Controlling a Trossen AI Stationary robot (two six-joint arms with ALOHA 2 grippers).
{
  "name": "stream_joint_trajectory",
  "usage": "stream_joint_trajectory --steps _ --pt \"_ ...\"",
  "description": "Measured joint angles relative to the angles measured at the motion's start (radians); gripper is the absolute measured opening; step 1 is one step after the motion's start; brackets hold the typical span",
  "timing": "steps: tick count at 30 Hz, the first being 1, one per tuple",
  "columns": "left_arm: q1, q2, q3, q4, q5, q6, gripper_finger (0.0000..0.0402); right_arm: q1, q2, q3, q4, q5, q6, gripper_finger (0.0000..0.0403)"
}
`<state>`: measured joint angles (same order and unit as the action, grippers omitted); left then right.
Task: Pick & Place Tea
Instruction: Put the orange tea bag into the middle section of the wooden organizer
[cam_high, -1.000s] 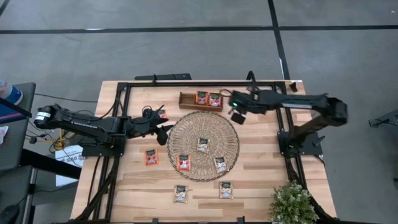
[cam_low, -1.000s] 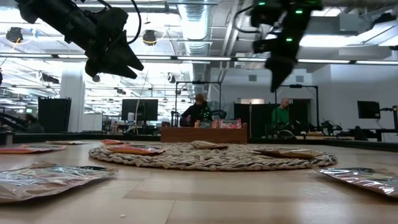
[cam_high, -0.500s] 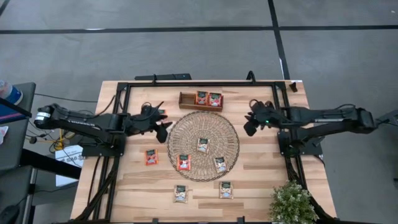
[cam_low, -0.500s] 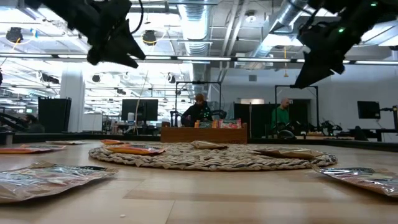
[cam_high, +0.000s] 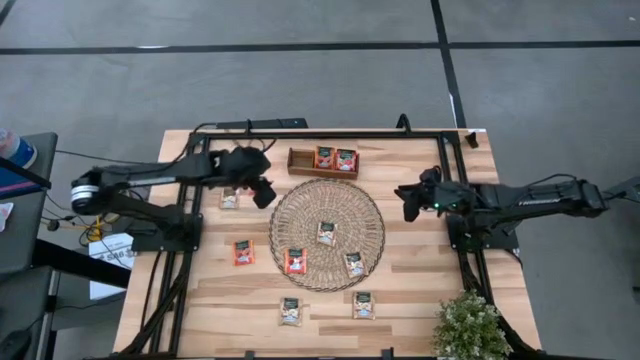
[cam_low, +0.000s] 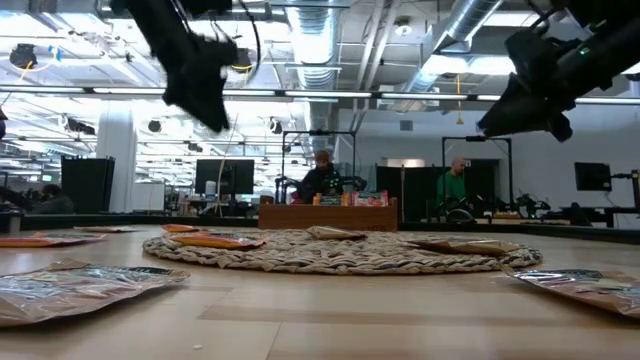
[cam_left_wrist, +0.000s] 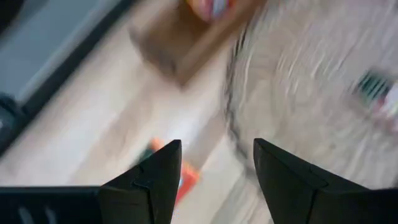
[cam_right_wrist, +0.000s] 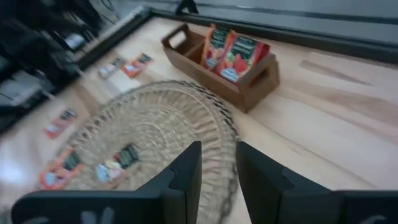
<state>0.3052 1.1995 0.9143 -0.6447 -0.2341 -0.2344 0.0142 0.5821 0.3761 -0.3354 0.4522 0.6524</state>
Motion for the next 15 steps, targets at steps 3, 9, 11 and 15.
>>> stream_joint_trajectory --steps 3,9,11,15 --pt "0.072 0.066 0.0 -0.072 0.045 0.074 0.0193 0.021 -0.058 -0.044 0.055 0.018 0.026 0.0093" --pt "0.153 0.153 0.0 -0.117 0.039 0.276 0.0193 0.053 -0.121 -0.074 0.076 0.022 0.048 0.0093" --pt "0.164 0.175 0.0 -0.108 0.027 0.335 0.0193 0.058 -0.126 -0.074 0.082 0.021 0.048 0.0093" --pt "0.169 0.208 0.0 -0.101 -0.029 0.436 0.0193 0.057 -0.126 -0.074 0.081 0.021 0.048 0.0093"
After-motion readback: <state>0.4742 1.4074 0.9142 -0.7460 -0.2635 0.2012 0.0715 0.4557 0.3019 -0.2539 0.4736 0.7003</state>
